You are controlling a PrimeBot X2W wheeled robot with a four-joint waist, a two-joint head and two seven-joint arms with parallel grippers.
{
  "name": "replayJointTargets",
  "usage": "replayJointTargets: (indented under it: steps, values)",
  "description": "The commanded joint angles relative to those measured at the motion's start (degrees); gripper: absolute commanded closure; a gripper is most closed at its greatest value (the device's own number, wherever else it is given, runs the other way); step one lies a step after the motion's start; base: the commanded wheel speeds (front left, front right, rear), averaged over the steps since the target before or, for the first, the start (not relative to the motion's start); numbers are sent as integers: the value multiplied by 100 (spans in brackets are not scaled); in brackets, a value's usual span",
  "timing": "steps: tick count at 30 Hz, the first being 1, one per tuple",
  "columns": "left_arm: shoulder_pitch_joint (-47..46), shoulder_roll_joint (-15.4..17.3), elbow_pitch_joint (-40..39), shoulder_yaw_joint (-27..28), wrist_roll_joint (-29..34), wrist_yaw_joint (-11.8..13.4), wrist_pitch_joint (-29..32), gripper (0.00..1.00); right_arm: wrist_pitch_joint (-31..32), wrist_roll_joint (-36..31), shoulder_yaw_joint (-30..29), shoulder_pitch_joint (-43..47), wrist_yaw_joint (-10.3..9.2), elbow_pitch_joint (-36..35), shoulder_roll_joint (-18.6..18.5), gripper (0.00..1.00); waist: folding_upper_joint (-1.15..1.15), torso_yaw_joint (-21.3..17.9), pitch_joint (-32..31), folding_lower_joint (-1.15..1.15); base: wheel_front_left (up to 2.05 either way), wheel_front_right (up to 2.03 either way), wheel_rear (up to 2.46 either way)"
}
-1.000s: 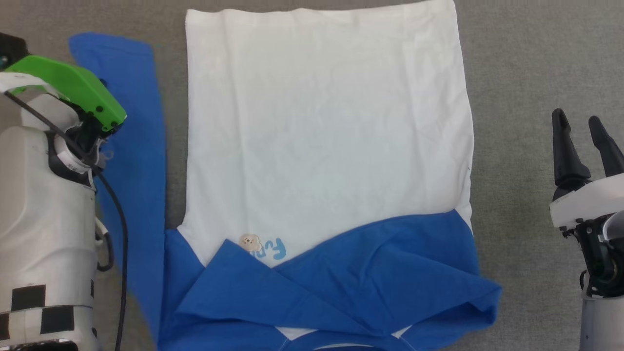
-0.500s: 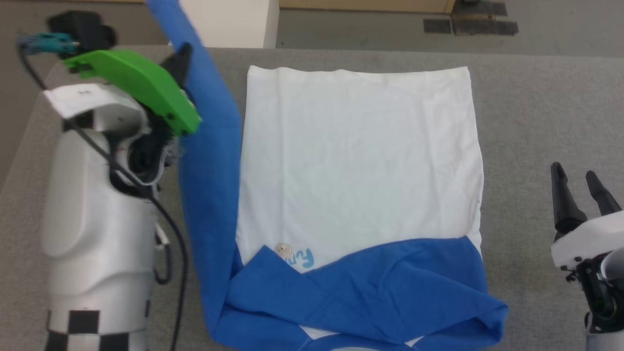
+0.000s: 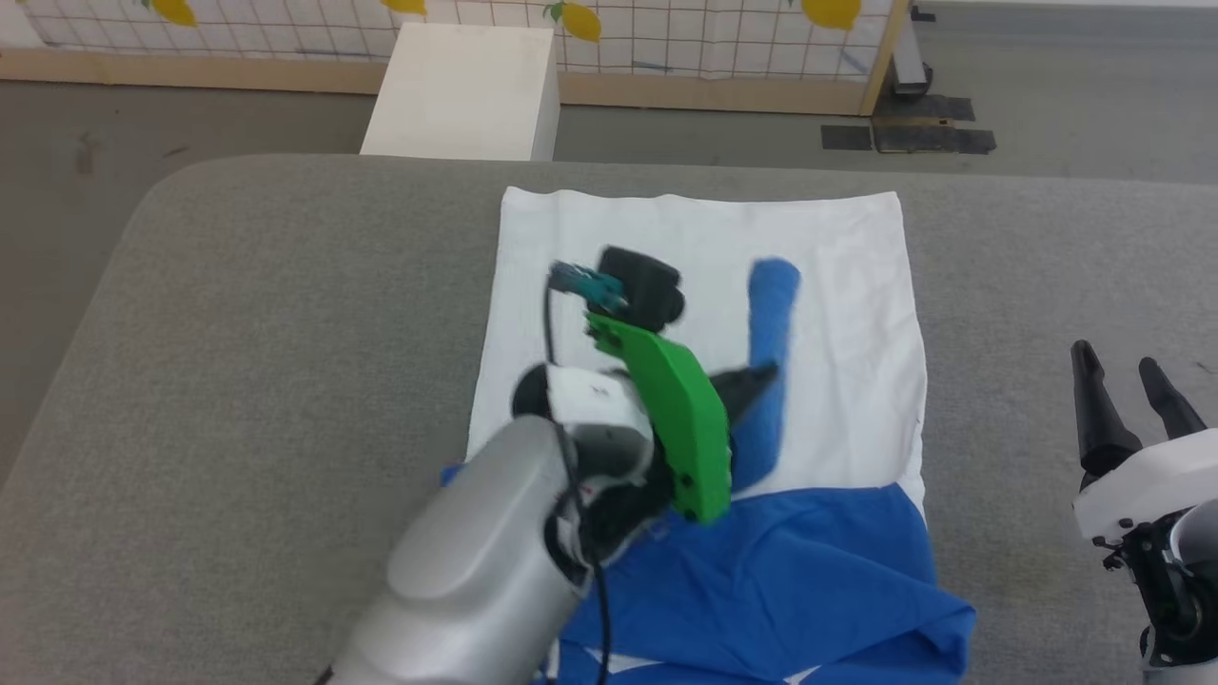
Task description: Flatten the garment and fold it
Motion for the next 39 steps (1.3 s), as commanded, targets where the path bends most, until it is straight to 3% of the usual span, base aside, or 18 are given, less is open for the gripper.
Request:
replayJointTargets:
  steps: [1,7,15,16,17,23,29,35,39]
  values:
    - [79,-13,46,-238,-109,52,-71,100,-4,29,-1,40,-9,20,-2,0,0,-251,137,0,0,0,0]
    - [88,-14,553,-1541,-463,201,-122,100,-86,68,-33,7,-9,83,-2,0,0,-611,310,0,0,0,0]
    - [-81,-14,1572,-2144,-491,342,-98,97,-213,139,-37,-14,-9,188,-2,0,0,-808,415,0,0,0,0]
    - [-91,-14,1625,-2163,-541,324,-88,56,-227,144,-41,-9,-9,205,-2,0,0,-805,411,0,0,0,0]
    - [-112,-14,1662,-2183,-603,297,-77,0,-244,149,-48,0,-9,230,-2,0,0,-795,396,0,0,0,0]
    - [-182,-14,1503,-2103,-1189,168,82,0,-311,169,-96,59,-9,379,-2,0,0,-625,157,0,0,0,0]
    - [-437,9,1064,-1489,-1633,192,-311,0,-325,144,-117,115,-9,434,-2,0,0,-366,-144,0,0,0,0]
    - [-662,441,858,-698,-1532,446,-1216,0,-284,133,-18,102,-9,408,-2,0,0,-181,-253,0,0,0,0]
    - [-610,902,776,-110,-1348,641,-2096,0,-230,89,41,46,-9,355,-2,0,0,-99,-227,0,0,0,0]
